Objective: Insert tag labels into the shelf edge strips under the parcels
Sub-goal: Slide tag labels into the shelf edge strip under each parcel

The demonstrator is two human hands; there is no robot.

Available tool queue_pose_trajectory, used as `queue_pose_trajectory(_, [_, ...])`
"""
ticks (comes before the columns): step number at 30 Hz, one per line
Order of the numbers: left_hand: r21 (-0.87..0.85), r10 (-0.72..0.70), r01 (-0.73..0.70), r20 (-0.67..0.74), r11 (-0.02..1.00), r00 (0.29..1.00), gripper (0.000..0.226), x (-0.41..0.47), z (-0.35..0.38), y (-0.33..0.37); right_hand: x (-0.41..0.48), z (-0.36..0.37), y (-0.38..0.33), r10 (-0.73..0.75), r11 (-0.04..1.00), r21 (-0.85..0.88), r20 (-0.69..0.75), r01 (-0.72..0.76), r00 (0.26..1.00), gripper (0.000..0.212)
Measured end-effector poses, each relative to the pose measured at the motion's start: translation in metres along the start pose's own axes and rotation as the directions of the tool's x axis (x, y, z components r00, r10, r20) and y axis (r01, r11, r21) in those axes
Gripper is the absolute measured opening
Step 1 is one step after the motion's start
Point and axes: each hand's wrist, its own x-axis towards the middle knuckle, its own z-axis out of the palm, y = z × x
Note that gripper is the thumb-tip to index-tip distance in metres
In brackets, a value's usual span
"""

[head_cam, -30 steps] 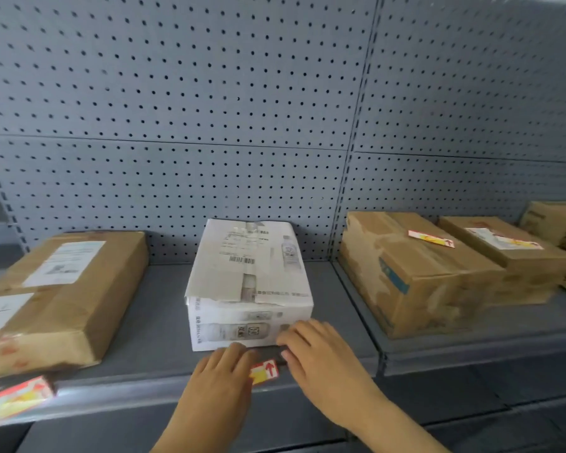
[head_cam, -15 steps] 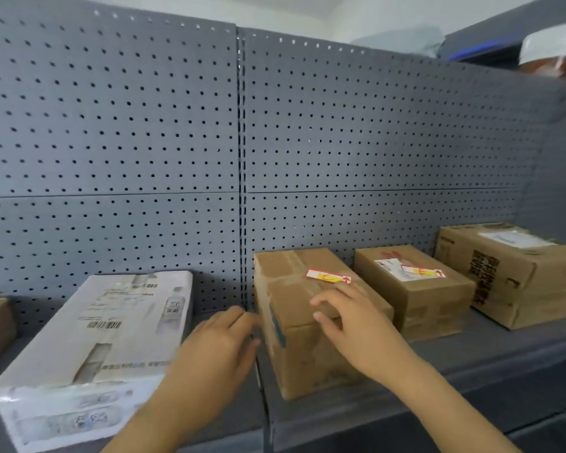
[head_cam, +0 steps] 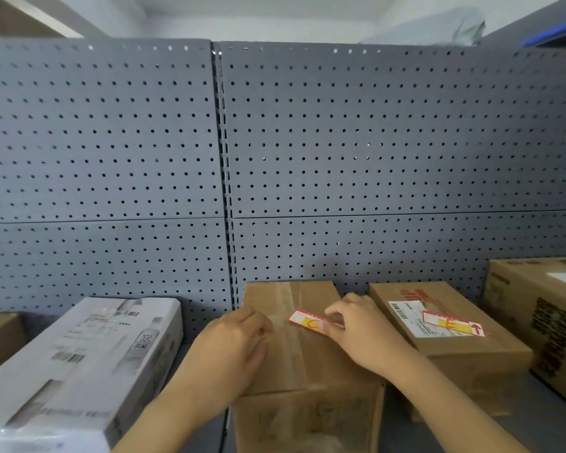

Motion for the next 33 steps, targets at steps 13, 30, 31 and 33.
queue_pose_trajectory(13, [0.006,0.019,-0.019,0.006,1.0,1.0,0.011,0.022,0.012,-0.016,0.019,0.006,0.003,-0.002,0.979,0.204,-0.03,0.008,1.0,0.008])
queue_pose_trajectory(30, [-0.077,0.062,-0.065,-0.045,0.995,0.997,0.024,-0.019,-0.014,0.018,-0.076,-0.033,-0.019,-0.254,0.894,0.314,-0.236,0.321,0.938,0.021])
queue_pose_trajectory(31, [-0.071,0.056,-0.06,-0.059,0.996,0.997,0.023,-0.025,-0.018,0.02,-0.085,-0.035,-0.018,-0.254,0.888,0.325,-0.246,0.327,0.935,0.022])
queue_pose_trajectory(33, [-0.07,0.028,-0.033,-0.077,0.997,0.997,0.023,-0.039,-0.022,0.026,-0.101,-0.037,-0.014,-0.259,0.877,0.345,-0.243,0.333,0.935,0.021])
